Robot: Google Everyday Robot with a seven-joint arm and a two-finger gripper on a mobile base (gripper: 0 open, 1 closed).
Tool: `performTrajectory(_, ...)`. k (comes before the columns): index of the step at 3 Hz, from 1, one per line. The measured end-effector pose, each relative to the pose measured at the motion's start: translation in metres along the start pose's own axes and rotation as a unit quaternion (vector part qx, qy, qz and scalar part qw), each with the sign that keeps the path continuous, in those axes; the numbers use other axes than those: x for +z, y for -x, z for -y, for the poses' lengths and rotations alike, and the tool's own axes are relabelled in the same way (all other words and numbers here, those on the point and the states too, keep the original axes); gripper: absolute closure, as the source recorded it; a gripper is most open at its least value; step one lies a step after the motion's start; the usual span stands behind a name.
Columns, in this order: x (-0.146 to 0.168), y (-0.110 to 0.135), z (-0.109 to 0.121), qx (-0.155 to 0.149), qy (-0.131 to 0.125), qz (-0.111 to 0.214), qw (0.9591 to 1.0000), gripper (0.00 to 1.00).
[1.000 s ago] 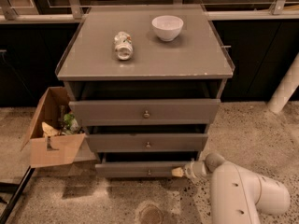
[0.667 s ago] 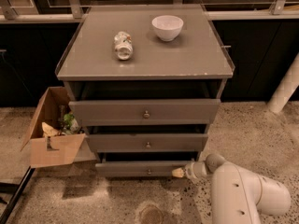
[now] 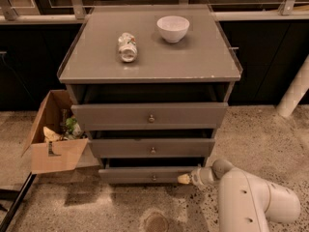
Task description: Close bottom drawer
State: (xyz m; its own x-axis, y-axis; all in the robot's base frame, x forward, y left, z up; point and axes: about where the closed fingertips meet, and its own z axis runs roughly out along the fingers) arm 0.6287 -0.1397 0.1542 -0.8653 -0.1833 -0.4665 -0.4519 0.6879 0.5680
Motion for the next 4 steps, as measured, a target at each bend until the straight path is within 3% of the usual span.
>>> performTrajectory(2,0.0,0.0,-0.001,-0.001,0.0,0.001,1.0,0.16)
performTrajectory(3,-0.005,0.011,-0.006,-0.022,0.001,0.012,0.9997,0.0)
performTrajectory(4,-0.013,0.005,-0.003,-0.02,0.0,0.012,0.9997,0.0)
